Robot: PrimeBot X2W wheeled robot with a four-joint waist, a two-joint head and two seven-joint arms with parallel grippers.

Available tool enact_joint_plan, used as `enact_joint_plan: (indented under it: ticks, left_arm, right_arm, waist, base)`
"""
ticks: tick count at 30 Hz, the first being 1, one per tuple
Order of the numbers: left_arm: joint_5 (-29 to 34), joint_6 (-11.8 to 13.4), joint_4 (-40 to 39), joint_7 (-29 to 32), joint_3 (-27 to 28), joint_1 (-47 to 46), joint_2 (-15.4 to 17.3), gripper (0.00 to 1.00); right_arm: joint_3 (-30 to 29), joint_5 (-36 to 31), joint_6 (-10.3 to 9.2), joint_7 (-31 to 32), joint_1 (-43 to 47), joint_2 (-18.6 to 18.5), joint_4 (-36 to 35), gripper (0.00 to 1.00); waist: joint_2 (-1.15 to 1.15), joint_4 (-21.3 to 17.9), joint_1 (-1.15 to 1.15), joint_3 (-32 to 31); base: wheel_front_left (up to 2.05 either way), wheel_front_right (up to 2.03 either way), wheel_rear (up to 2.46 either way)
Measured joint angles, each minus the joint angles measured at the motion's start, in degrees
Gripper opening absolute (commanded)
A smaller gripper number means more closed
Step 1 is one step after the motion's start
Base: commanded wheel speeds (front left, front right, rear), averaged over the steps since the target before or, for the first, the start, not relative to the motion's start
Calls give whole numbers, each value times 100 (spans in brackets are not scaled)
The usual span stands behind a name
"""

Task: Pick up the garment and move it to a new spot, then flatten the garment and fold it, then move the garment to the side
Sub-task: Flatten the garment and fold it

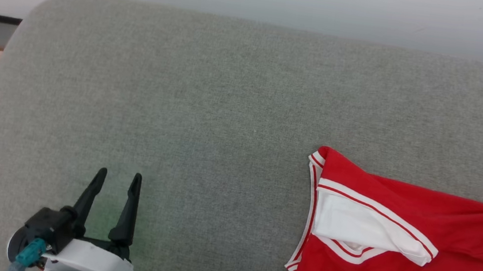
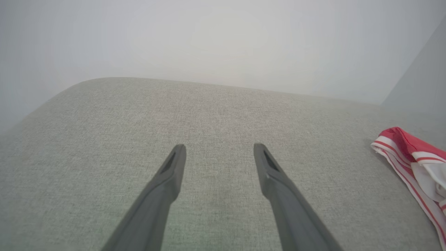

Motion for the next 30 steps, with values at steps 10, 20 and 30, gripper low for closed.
enact_joint_plan:
  ticks: [10, 20, 30]
  left_arm:
    - [-64, -1, 85, 0, -21, 75, -98, 100]
    - [-172, -1, 133, 0, -115, 83, -138, 100]
    - [-181, -1, 134, 0, -141, 93, -191, 100]
  right_arm:
    - [1430, 265, 0, 619, -121, 455, -2201, 0]
    - [2895, 49, 0, 933, -856, 890, -3019, 0]
    - [3784, -33, 0, 802, -1452, 1230, -2862, 0]
  waist:
    - [0, -99, 0, -214]
    - [0, 89, 0, -275]
    - [0, 277, 0, -224]
  base:
    - [0, 0, 0]
    - [0, 0, 0]
    - [0, 0, 0]
